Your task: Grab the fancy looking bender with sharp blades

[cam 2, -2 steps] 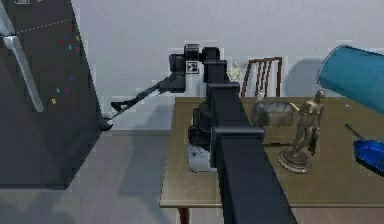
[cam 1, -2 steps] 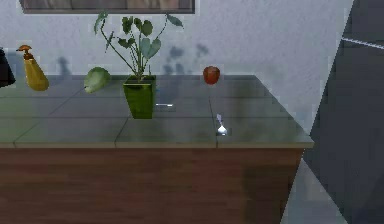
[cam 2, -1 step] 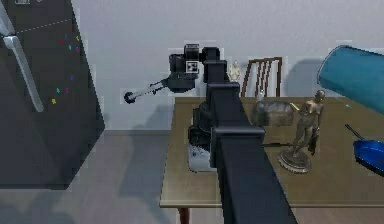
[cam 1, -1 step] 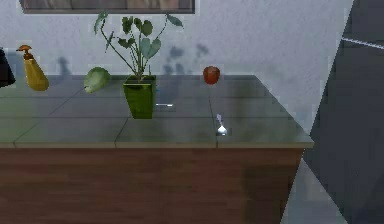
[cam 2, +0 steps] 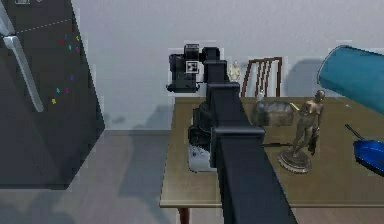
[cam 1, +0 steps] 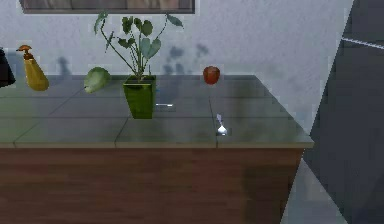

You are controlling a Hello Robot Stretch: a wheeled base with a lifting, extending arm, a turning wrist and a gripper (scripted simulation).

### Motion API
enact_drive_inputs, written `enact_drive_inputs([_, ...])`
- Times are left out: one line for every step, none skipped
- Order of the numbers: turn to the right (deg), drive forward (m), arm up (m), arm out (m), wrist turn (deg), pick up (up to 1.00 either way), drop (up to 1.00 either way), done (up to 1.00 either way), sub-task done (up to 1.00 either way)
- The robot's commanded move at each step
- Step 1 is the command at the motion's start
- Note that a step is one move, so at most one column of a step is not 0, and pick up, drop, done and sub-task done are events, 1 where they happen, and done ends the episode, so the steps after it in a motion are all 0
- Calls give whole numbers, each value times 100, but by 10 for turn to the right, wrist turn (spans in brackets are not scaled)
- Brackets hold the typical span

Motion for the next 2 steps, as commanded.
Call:
enact_drive_inputs([0, 0, 0, 0, 330, 0, 0, 0, 0])
enact_drive_inputs([0, 0, -20, 0, 0, 0, 0, 0, 0])
